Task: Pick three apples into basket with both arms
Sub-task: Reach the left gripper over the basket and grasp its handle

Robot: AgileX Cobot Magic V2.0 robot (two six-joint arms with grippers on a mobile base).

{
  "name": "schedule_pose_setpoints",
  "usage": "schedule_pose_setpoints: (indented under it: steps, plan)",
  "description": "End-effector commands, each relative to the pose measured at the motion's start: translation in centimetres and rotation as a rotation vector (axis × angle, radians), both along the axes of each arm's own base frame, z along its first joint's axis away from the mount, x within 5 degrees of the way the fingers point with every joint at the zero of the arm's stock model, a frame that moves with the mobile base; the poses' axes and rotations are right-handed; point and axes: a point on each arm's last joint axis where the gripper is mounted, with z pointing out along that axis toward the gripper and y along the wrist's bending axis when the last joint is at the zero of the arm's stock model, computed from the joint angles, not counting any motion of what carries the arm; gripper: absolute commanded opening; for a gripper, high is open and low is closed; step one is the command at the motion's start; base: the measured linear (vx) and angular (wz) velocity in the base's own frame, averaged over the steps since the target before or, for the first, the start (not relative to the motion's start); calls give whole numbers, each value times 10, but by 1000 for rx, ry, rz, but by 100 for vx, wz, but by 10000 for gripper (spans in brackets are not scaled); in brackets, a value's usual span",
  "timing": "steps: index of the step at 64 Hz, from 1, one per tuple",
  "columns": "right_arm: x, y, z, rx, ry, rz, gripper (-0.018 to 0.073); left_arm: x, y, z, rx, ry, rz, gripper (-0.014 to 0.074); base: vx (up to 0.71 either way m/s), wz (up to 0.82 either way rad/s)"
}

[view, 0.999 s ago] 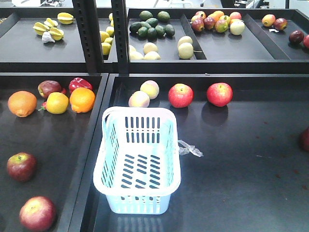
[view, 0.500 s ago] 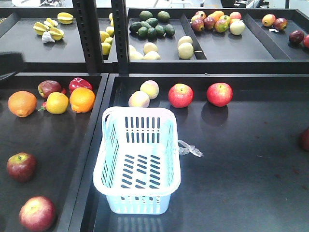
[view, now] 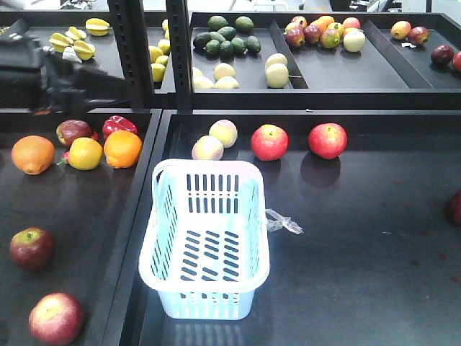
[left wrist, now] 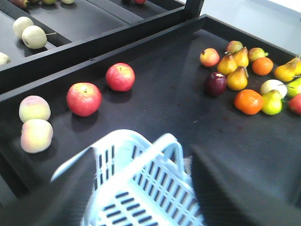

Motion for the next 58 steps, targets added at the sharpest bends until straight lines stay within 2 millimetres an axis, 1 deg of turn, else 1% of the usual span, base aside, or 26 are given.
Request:
schedule_pose_setpoints:
  steps: [1, 3, 7, 9, 18, 21, 29, 40, 58]
  plan:
    - [-1, 1, 5, -8, -80, 10, -5, 14, -11, 19, -21, -78, -35, 597, 0, 0]
    - [-1, 1, 5, -8, -80, 10, -5, 19, -14, 18, -7, -82, -52, 623, 0, 0]
    - [-1, 1, 5, -8, -80, 10, -5, 32, -24, 14, 31, -94, -92, 640, 0, 0]
    - [-1, 1, 5, -8, -80, 10, -5, 37, -29, 13, 50, -108, -111, 639, 0, 0]
    - [-1, 1, 5, -8, -80, 10, -5, 62, -51, -3, 158, -126, -196, 611, 0, 0]
    - [-1, 1, 5, -8, -80, 10, -5, 70, -57, -11, 193, -118, -218, 599, 0, 0]
    - [-1, 1, 5, -8, -80, 10, -5, 84, -70, -26, 253, -105, -265, 582, 0, 0]
    - [-1, 1, 5, -8, -80, 10, -5, 96, -78, -43, 326, -91, -296, 582, 0, 0]
    - [-1, 1, 5, -8, -80, 10, -5, 101, -85, -69, 384, -27, -355, 582, 0, 0]
